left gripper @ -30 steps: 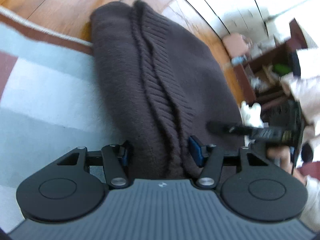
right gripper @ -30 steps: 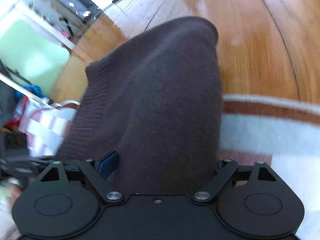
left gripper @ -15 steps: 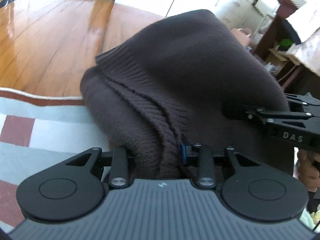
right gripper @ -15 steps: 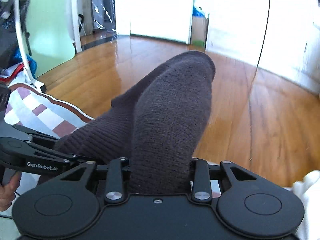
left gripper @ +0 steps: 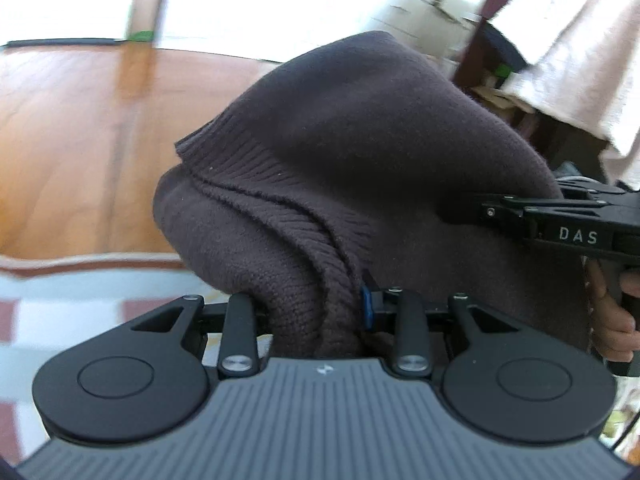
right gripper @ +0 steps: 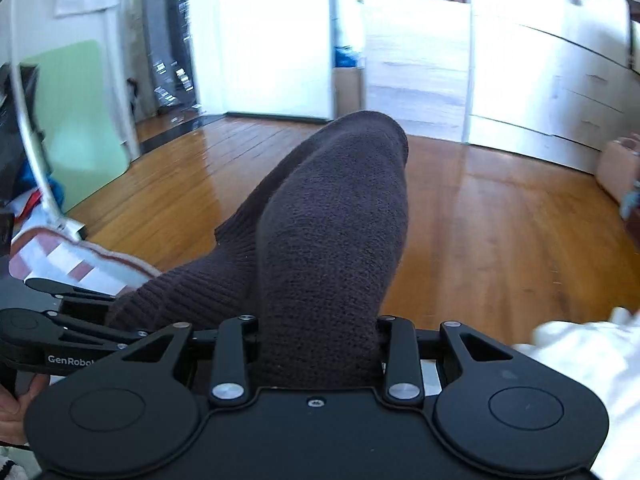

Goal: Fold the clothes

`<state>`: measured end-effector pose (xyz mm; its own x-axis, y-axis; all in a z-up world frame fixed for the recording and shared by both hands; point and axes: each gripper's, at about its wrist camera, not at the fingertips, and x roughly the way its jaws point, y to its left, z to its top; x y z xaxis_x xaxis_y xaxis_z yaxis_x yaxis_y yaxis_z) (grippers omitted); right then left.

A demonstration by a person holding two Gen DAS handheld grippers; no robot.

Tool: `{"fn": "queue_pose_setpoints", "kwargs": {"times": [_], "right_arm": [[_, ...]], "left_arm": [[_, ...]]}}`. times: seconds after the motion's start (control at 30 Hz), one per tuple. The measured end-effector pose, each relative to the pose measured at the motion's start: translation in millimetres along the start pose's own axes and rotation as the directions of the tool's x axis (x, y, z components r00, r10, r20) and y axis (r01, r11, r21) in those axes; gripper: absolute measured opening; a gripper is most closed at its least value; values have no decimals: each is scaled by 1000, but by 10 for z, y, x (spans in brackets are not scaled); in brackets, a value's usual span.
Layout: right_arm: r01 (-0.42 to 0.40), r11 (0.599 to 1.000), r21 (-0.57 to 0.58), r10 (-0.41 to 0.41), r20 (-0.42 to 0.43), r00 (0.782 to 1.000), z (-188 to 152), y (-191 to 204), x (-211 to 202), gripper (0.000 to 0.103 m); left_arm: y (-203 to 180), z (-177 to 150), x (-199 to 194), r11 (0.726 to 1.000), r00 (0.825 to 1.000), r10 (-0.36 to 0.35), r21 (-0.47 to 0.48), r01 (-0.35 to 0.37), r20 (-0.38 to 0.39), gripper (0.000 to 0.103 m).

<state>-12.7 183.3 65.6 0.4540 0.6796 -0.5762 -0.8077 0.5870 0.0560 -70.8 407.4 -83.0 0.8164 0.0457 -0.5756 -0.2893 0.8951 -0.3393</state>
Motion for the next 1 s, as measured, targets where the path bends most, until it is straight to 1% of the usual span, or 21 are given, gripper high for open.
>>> {"fn": "queue_pose_setpoints", "kwargs": {"times": [0.1,0.23,0.33,0.4,0.47,0.53,0.57,0.6,0.63,0.67,0.7,0.73,0.8,0.83,0.87,0.93,1.0], "right_arm": [[73,996,52,-75,32,997,77,-503,-270,37],[177,981,77,-183,80,980,139,-1154,-604,37],[257,965,48,-260,96,961,274,-1620,-748,37],[306,952,21,-306,82,948,366,-1924,-749,39],[350,937,-11,-350,48,936,414,-2228,-671,48],[393,918,-44,-393,15,920,463,-2531,-592,72],[427,904,-12,-427,-8,904,417,-2734,-504,76],[445,894,51,-443,-50,895,337,-2969,-420,78],[467,875,126,-458,-96,884,219,-3182,-341,78],[490,848,201,-469,-144,871,93,-3389,-262,78],[518,812,270,-487,-177,855,-39,-3538,-248,77],[545,768,336,-504,-208,838,-172,-3675,-248,76],[564,691,452,-519,-233,822,-406,-3776,-407,76],[549,675,493,-505,-233,831,-507,-3770,-518,76],[538,675,505,-498,-227,837,-583,-3708,-637,76],[522,677,519,-489,-213,846,-727,-3567,-874,76],[532,688,494,-497,-214,841,-887,-3358,-1012,76]], "left_arm": [[-356,303,286,993,995,-101,57,103,-25,31],[-913,687,772,963,979,-202,175,204,-25,31],[-1338,872,1100,945,966,-254,201,257,-40,31],[-1523,923,1420,944,962,-254,191,270,-103,31],[-1707,973,1741,942,953,-254,180,282,-165,31],[-1891,1023,2061,941,940,-253,168,293,-227,32],[-1984,1048,2221,940,933,-252,162,299,-258,33],[-2059,1049,2386,941,925,-246,155,300,-291,34],[-2029,895,2578,952,917,-208,145,270,-339,34],[-1998,740,2770,961,906,-171,136,239,-387,35],[-1961,596,2937,969,894,-140,126,212,-426,39],[-1877,520,2935,973,900,-153,97,209,-408,41],[-1711,377,2928,977,910,-180,38,208,-373,42],[-1624,370,2896,973,904,-218,-8,231,-368,43],[-1518,356,2852,966,898,-256,-56,253,-358,44],[-1388,303,2773,956,892,-295,-110,273,-343,45],[-1294,252,2731,946,886,-323,-152,288,-334,45]]}}
